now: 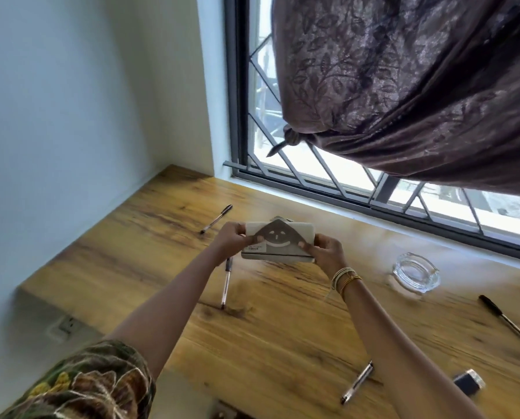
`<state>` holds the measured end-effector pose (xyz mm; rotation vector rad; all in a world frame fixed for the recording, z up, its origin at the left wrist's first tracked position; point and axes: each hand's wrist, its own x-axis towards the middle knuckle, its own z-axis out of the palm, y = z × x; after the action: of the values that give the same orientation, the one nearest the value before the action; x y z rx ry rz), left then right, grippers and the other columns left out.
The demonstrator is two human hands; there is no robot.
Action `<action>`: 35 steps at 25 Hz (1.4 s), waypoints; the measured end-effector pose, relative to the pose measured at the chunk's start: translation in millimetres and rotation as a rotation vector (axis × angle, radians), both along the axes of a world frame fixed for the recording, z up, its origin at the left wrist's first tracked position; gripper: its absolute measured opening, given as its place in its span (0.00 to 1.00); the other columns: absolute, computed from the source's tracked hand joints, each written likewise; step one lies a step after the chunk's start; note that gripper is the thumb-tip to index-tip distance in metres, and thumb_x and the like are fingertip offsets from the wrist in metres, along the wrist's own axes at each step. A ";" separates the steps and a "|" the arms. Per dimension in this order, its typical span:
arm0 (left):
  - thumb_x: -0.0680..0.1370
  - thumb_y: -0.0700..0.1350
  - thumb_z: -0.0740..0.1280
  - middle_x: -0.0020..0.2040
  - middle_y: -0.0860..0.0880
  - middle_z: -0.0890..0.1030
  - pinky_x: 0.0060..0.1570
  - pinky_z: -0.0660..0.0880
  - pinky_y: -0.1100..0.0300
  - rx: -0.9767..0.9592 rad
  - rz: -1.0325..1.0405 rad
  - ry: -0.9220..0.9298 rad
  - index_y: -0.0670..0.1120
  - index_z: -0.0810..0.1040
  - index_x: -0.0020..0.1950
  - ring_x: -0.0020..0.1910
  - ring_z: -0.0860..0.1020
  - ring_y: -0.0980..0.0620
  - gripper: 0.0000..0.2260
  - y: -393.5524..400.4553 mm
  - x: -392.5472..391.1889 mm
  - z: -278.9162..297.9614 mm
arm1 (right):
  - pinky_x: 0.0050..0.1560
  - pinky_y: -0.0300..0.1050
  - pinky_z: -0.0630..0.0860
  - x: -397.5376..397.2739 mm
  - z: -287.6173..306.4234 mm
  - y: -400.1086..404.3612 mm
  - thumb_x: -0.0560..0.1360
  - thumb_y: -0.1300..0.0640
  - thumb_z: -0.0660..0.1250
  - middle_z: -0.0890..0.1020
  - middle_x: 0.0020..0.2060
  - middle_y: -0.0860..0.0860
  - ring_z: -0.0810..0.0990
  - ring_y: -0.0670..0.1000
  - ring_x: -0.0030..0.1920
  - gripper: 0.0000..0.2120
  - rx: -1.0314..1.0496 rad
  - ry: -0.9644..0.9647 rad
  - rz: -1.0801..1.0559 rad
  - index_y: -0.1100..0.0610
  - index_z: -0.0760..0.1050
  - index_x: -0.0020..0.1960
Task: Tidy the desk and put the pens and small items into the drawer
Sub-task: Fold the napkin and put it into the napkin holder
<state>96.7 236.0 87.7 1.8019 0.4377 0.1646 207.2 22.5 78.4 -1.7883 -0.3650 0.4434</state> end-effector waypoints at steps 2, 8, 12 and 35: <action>0.73 0.39 0.74 0.44 0.43 0.83 0.40 0.78 0.61 -0.047 0.040 0.009 0.39 0.83 0.51 0.42 0.81 0.48 0.09 23.1 -13.6 -3.6 | 0.49 0.49 0.80 -5.1 -1.3 28.7 0.72 0.64 0.72 0.82 0.45 0.57 0.79 0.55 0.46 0.12 -0.003 0.007 0.022 0.64 0.80 0.55; 0.72 0.42 0.75 0.46 0.40 0.85 0.44 0.80 0.54 -0.084 0.145 0.047 0.36 0.83 0.51 0.43 0.83 0.48 0.12 118.6 -30.3 -10.4 | 0.41 0.46 0.73 -7.8 -5.5 135.2 0.71 0.60 0.74 0.80 0.37 0.52 0.76 0.52 0.40 0.04 -0.009 -0.009 0.054 0.54 0.79 0.41; 0.71 0.43 0.76 0.44 0.45 0.84 0.39 0.80 0.59 -0.091 0.272 0.062 0.42 0.82 0.45 0.41 0.82 0.50 0.07 197.4 -32.1 -11.2 | 0.44 0.49 0.76 -8.4 -11.8 225.9 0.72 0.58 0.72 0.82 0.41 0.53 0.78 0.54 0.43 0.08 -0.002 0.004 0.012 0.60 0.80 0.50; 0.68 0.43 0.76 0.22 0.57 0.64 0.19 0.60 0.70 0.208 1.003 -0.022 0.46 0.68 0.29 0.19 0.63 0.59 0.18 329.5 2.6 -57.8 | 0.53 0.48 0.77 -16.1 -64.9 362.2 0.75 0.54 0.62 0.76 0.58 0.49 0.78 0.53 0.56 0.16 -0.663 -0.509 0.300 0.53 0.72 0.63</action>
<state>99.2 565.5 29.9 1.6233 1.3182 0.9445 191.1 384.7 13.5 -2.5092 -0.9329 0.3279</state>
